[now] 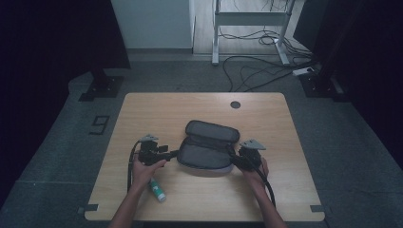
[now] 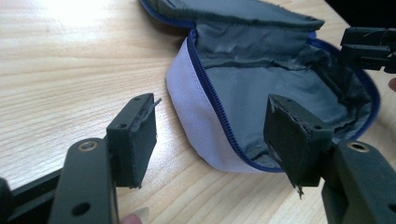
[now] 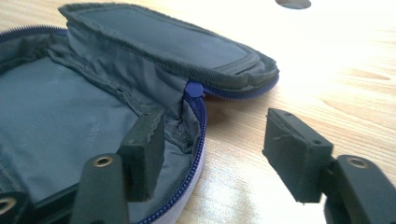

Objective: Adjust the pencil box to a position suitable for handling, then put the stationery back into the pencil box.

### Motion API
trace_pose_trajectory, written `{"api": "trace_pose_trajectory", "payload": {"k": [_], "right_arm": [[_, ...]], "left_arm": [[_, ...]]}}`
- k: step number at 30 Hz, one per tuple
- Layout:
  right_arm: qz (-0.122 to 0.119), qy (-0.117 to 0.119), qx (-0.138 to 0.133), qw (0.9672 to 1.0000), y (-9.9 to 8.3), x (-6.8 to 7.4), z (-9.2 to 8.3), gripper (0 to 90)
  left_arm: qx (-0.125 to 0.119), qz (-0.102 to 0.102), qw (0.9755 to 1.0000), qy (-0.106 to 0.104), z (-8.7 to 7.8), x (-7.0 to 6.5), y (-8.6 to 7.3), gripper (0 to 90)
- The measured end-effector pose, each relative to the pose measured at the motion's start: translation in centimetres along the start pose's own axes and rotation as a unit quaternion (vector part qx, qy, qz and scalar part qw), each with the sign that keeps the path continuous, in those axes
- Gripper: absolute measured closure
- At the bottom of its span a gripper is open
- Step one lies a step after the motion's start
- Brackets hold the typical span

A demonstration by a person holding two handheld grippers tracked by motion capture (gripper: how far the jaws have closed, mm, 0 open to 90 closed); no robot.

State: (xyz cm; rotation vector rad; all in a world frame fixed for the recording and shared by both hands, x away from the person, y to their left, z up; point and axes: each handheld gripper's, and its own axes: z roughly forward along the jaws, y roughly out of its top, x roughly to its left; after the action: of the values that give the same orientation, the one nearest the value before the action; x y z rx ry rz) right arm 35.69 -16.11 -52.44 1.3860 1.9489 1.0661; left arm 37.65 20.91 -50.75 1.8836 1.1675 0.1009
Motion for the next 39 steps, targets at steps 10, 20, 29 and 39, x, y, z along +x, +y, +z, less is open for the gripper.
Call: {"api": "trace_pose_trajectory", "payload": {"k": [10, 20, 29, 39], "right_arm": [[0.011, 0.012, -0.025, 0.9995, 0.5, 0.5, -2.3, 32.3], [-0.005, 0.057, -0.031, 0.9979, 0.6, 2.6, -3.3, 33.4], [-0.029, 0.105, -0.037, 0.9934, 1.0, 5.0, -3.5, 37.9], [-0.057, 0.150, -0.034, 0.9864, 1.3, 8.6, -2.9, 39.8]], "left_arm": [[-0.029, -0.015, 0.9995, 0.001, -2.1, 0.8, 0.1, 35.7], [-0.036, -0.010, 0.9993, 0.005, -2.8, 1.1, 0.0, 36.6], [-0.043, -0.013, 0.9989, 0.010, -3.6, 1.7, 0.1, 36.7], [-0.049, -0.013, 0.9986, 0.013, -4.2, 2.0, 0.1, 36.9]]}}
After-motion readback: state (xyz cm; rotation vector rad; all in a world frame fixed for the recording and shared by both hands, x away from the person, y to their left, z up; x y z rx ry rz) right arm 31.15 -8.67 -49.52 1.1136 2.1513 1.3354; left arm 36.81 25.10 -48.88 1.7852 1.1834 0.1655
